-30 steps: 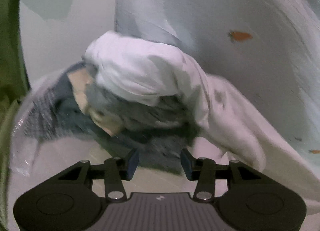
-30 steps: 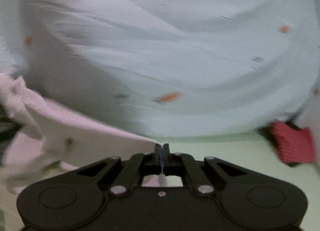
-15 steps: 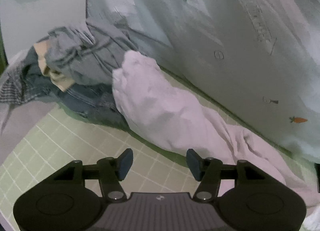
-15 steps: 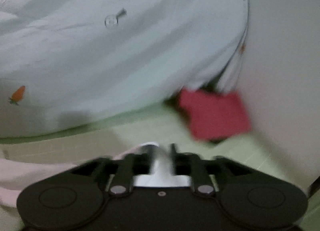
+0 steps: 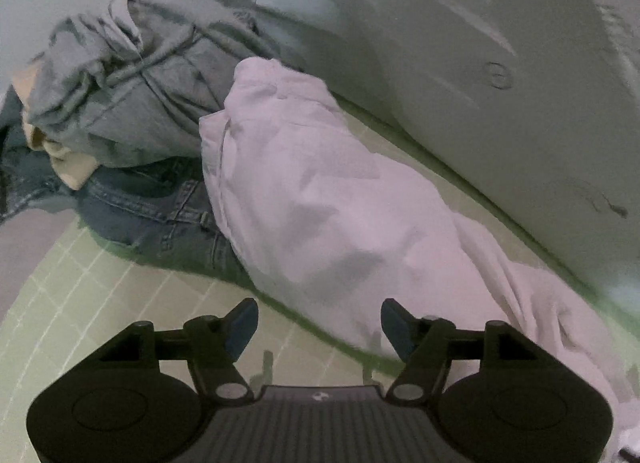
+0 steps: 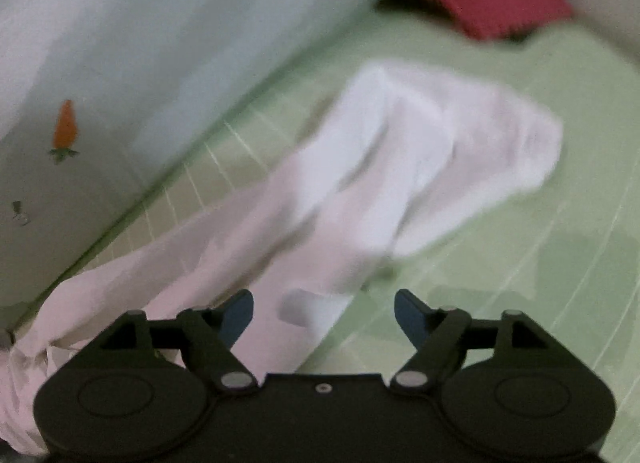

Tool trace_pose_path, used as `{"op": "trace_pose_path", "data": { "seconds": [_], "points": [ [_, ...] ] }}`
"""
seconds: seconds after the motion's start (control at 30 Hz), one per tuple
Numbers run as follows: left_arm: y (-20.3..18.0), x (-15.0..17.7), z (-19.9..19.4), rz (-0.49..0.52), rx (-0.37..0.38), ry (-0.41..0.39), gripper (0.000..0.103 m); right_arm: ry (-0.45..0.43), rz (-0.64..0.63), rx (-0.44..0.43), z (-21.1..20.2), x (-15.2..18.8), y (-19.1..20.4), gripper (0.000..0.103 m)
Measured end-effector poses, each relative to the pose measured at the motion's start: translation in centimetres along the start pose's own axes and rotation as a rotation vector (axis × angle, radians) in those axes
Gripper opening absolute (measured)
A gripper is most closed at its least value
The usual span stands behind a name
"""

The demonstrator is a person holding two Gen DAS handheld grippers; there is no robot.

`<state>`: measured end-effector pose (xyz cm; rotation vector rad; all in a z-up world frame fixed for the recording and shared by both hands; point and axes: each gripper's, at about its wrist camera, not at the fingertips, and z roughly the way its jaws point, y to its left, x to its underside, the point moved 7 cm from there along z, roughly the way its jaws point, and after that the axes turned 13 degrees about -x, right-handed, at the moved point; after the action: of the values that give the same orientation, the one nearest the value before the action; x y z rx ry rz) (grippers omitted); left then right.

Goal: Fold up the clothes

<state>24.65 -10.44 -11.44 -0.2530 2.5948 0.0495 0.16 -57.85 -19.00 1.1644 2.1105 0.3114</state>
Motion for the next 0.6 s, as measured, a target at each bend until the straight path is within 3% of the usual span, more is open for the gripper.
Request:
{"op": "trace_pose_path", "data": {
  "seconds": [0.17,0.27,0.37,0.4,0.43,0.53,0.6],
  "points": [
    [0.1,-1.8,2.9,-0.033,-0.005,0.031,0.068,0.039,0.131,-0.017,2.8,0.8,-0.2,0.087],
    [0.0,-2.1,3.8,-0.043,-0.005,0.039,0.068,0.032,0.085,-0.009,4.1,0.0,0.6,0.081],
    [0.1,-1.9,3.8,-0.04,-0.011,0.03,0.068,0.022,-0.008,0.033,5.4,-2.0,1.4,0.043],
    [0.2,-1.8,3.6,-0.038,-0.016,0.026,0.068,0.016,-0.042,0.024,6.0,-3.4,1.8,0.017],
    [0.3,-1.7,3.5,-0.036,-0.022,0.022,0.068,0.009,-0.076,0.013,6.6,-5.0,2.1,0.01],
    [0.7,-1.3,2.7,-0.035,-0.035,0.008,0.068,-0.043,-0.145,-0.021,8.3,-10.8,3.6,0.007],
    [1.1,-1.0,2.0,-0.04,-0.034,-0.003,0.068,-0.142,-0.225,0.005,8.6,-15.3,5.7,0.007]
  ]
}}
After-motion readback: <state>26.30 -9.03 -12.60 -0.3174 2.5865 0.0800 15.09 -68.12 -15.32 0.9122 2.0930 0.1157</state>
